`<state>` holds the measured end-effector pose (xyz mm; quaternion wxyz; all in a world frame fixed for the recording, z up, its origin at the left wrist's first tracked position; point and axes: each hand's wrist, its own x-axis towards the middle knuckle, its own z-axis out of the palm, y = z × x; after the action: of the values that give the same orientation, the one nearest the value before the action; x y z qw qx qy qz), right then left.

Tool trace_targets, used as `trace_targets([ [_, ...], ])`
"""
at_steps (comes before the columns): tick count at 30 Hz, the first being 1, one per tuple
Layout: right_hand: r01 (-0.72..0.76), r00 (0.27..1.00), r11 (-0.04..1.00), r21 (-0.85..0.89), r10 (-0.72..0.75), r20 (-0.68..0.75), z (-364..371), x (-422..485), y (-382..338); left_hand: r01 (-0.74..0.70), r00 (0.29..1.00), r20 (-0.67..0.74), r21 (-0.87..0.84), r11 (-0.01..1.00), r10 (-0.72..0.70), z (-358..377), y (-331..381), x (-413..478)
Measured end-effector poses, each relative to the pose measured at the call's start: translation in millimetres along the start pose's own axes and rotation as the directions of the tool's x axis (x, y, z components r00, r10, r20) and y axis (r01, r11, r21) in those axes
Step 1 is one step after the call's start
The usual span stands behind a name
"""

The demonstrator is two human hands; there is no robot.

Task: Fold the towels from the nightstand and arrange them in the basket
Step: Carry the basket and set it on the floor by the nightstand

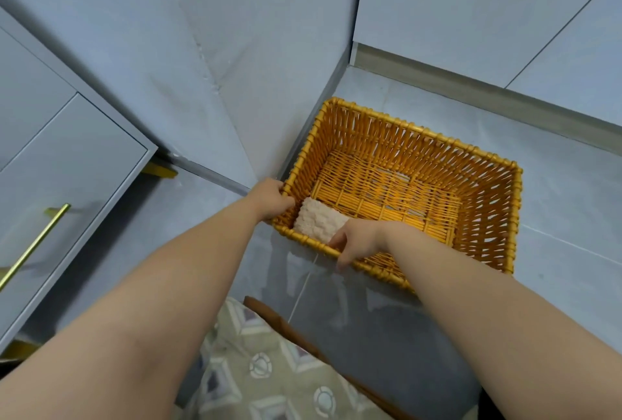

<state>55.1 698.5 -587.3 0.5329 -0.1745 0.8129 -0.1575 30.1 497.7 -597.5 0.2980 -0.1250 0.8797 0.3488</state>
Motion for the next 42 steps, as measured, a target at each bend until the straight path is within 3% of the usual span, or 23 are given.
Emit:
trace_targets([
  [4, 0.016, 0.997, 1.0, -0.01, -0.017, -0.071, -8.6, 0.9, -1.4, 0.015, 0.999, -0.037, -0.029, 0.999, -0.016, -0.7, -1.6, -2.3],
  [7, 0.017, 0.988, 1.0, -0.018, -0.02, -0.15, -15.5, 0.8, -3.7, 0.095, 0.995, 0.017, -0.116, 0.989, -0.094, -2.7, -3.5, -5.0],
  [11, -0.002, 0.989, 0.997, -0.071, -0.009, -0.145, -18.9, 2.1, -7.8, 0.131, 0.991, 0.005, -0.136, 0.982, -0.132, -2.5, -6.3, -8.6],
  [16, 0.012, 0.975, 1.0, 0.002, -0.011, -0.221, -13.0, -2.1, -10.2, 0.174, 0.98, 0.008, -0.518, 0.837, -0.198, -0.6, -9.0, -13.6],
  [19, 0.006, 0.952, 1.0, 0.007, -0.004, -0.307, -10.0, -2.1, -13.4, 0.165, 0.974, -0.02, -0.628, 0.761, -0.228, -0.3, -11.2, -14.3],
  [26, -0.046, 0.953, 0.998, 0.032, 0.054, -0.297, -19.4, 3.4, -15.4, 0.141, 0.945, -0.172, -0.556, 0.819, -0.28, 4.9, -12.5, -4.6],
  [31, -0.024, 0.969, 0.987, 0.161, 0.063, -0.241, -23.6, 13.3, -10.0, 0.162, 0.957, -0.119, -0.542, 0.824, -0.266, -9.7, -14.8, -1.5],
  [37, -0.105, 0.993, 0.949, 0.297, 0.116, -0.021, -33.3, 27.0, -10.2, 0.172, 0.979, -0.034, -0.389, 0.905, -0.2, -21.5, -17.5, 5.2],
  [42, -0.138, 0.989, 0.933, 0.331, 0.114, 0.09, -42.5, 37.3, -4.2, 0.236, 0.964, -0.039, -0.33, 0.914, -0.263, -15.3, -14.1, 16.3],
])
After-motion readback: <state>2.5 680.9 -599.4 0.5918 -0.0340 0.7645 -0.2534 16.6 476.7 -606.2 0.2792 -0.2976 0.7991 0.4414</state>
